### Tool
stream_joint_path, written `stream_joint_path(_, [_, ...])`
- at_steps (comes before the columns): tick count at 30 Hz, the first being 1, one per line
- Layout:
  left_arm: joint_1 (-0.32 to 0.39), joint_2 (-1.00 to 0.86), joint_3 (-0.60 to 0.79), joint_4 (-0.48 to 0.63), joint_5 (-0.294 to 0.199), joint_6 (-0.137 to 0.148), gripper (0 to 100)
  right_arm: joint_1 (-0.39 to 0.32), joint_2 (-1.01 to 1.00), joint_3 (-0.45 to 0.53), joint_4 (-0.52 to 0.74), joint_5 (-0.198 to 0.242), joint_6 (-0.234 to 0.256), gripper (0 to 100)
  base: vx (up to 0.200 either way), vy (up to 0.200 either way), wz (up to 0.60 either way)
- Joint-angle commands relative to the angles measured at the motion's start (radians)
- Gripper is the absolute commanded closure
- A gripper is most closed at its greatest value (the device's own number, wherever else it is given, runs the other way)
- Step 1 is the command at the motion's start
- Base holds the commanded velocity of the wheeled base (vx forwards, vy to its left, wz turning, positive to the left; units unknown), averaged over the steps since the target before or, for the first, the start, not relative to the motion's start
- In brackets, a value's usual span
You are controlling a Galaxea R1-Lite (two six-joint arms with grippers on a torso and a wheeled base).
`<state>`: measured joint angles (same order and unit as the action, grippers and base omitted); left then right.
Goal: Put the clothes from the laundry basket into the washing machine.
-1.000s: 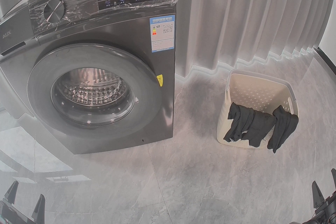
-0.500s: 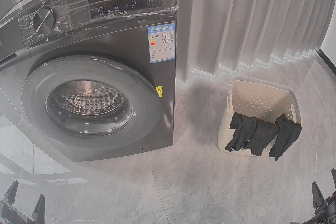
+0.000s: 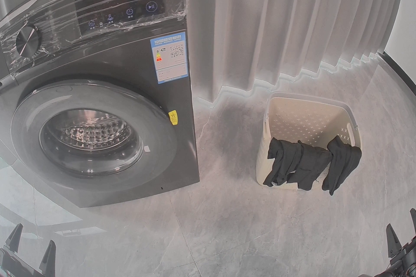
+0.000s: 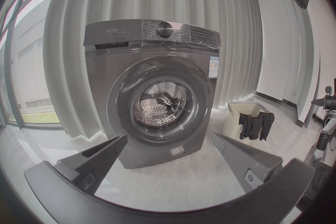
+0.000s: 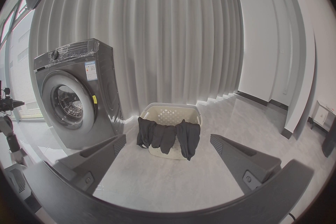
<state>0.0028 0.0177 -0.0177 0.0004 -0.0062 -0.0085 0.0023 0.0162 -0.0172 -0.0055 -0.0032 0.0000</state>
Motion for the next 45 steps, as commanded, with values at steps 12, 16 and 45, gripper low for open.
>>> stream_joint_path(12, [0.0,-0.018,0.018,0.0,0.0,-0.001,0,0.001,-0.001,0.017,-0.001,0.0,0.0,0,0.0,-0.15,0.0])
stream_joint_path(16, [0.0,-0.018,0.018,0.0,0.0,-0.001,0,0.001,-0.001,0.017,-0.001,0.0,0.0,0,0.0,0.0,0.0])
stream_joint_path(45, [0.0,-0.018,0.018,0.0,0.0,0.001,0,0.001,-0.001,0.017,-0.001,0.0,0.0,0,0.0,-0.11,0.0])
